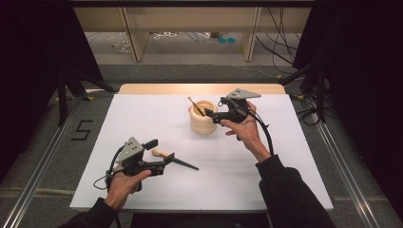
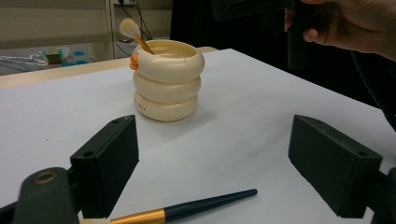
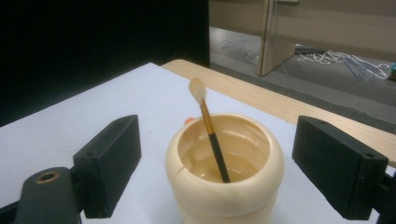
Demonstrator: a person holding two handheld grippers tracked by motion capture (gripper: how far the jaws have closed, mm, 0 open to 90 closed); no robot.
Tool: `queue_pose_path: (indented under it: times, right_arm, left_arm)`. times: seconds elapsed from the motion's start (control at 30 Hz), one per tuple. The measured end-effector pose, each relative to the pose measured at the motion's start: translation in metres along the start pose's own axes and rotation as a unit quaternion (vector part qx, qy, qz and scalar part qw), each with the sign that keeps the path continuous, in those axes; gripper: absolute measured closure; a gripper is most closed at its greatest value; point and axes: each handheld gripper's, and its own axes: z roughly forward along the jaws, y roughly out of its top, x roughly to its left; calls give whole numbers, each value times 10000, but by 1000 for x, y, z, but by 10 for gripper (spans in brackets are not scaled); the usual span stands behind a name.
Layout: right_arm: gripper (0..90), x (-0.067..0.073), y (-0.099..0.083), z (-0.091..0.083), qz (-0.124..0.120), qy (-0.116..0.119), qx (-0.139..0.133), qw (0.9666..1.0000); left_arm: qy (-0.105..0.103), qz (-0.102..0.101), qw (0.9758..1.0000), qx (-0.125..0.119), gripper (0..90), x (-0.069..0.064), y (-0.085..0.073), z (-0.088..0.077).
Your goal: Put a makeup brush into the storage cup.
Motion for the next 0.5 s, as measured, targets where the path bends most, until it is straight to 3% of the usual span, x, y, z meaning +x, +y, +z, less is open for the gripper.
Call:
queue_pose_path:
  times: [0.1,0.5]
  right_arm:
    - [165,2,-3,-6,-95,-65,12,9999]
    - [167,11,-11,-23,-92,-18,-1,10000]
  left_arm:
    - [18,-32,10000,-7,158,-1,0,0]
    - [-15,-26,10000,-44,158,0,0,0]
